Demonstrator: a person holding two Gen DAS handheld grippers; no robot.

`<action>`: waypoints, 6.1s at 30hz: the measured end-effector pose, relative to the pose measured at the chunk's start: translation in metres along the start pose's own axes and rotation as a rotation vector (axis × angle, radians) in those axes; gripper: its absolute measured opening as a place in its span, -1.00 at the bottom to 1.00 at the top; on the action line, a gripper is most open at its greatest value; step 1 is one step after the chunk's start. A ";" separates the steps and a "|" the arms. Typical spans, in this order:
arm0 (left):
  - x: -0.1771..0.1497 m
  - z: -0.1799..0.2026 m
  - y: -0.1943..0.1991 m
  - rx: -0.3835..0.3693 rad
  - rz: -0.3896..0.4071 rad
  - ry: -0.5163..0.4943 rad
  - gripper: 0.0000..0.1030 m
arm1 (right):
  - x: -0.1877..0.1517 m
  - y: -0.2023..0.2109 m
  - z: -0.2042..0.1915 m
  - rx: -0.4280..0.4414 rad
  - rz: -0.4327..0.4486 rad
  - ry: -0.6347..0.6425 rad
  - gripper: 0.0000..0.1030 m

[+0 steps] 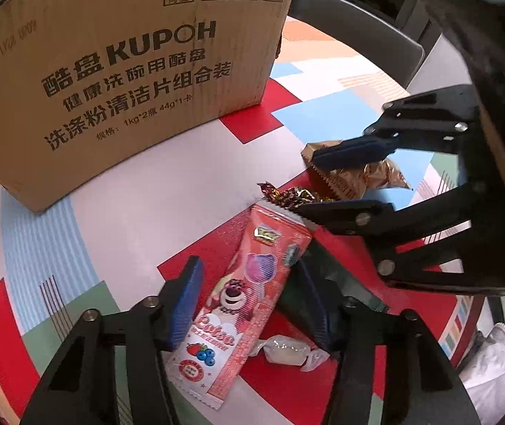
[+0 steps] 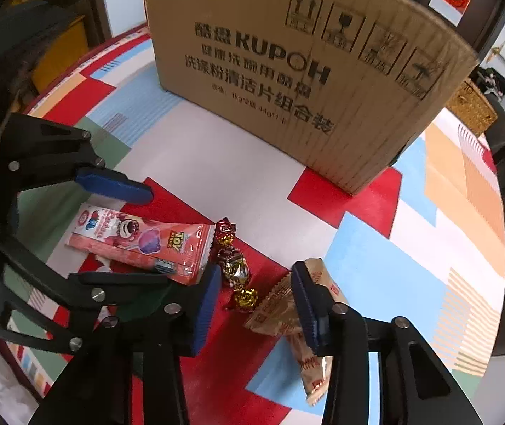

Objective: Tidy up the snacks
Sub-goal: 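Grasp the pink Lotso lollipop pack with the left tool while the right grasps wrapped chocolates, then carry both snacks over the cardboard box and open both tools, then grasp the white wrapped candy with the left tool while the right grasps the dark green bar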

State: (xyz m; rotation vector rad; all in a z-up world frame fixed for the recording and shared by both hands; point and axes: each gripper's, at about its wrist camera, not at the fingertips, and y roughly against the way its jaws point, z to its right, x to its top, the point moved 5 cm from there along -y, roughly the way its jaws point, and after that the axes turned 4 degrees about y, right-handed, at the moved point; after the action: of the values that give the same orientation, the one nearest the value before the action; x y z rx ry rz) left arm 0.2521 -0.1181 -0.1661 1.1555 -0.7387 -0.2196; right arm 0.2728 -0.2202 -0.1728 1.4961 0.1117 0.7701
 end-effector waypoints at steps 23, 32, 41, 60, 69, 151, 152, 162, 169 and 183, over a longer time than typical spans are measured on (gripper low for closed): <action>-0.010 -0.001 0.026 0.007 0.069 0.073 -0.43 | 0.001 0.014 -0.007 0.025 0.091 -0.138 -0.62; -0.003 -0.005 0.063 0.048 0.181 0.124 -0.43 | 0.007 0.041 -0.009 0.011 0.174 -0.174 -0.62; 0.027 -0.002 0.115 0.070 0.331 0.143 -0.43 | 0.026 0.084 0.002 -0.017 0.311 -0.222 -0.62; 0.117 -0.026 0.179 0.146 0.507 0.129 -0.43 | 0.096 0.151 0.054 -0.087 0.526 -0.282 -0.62; 0.161 -0.058 0.181 0.185 0.496 0.161 -0.43 | 0.136 0.146 0.081 -0.078 0.512 -0.318 -0.62; -0.059 0.021 0.015 0.115 0.087 0.213 -0.49 | -0.060 0.046 -0.023 0.026 0.146 -0.399 -0.08; -0.059 0.021 0.015 0.117 0.089 0.210 -0.49 | -0.061 0.045 -0.023 0.028 0.144 -0.399 -0.08; -0.061 0.013 0.026 0.093 0.115 0.247 -0.50 | -0.057 0.038 -0.032 0.051 0.122 -0.382 -0.08; -0.065 0.003 0.045 0.137 0.159 0.255 -0.50 | -0.047 0.027 -0.040 0.057 0.090 -0.357 -0.06; -0.073 -0.018 0.057 0.151 0.193 0.307 -0.50 | -0.030 0.002 -0.048 -0.015 0.034 -0.309 0.11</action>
State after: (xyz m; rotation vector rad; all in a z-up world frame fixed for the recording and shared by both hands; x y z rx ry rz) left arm 0.1973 -0.0435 -0.1498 1.2177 -0.5961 0.1757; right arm 0.2245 -0.1950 -0.1877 1.5878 -0.1517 0.5574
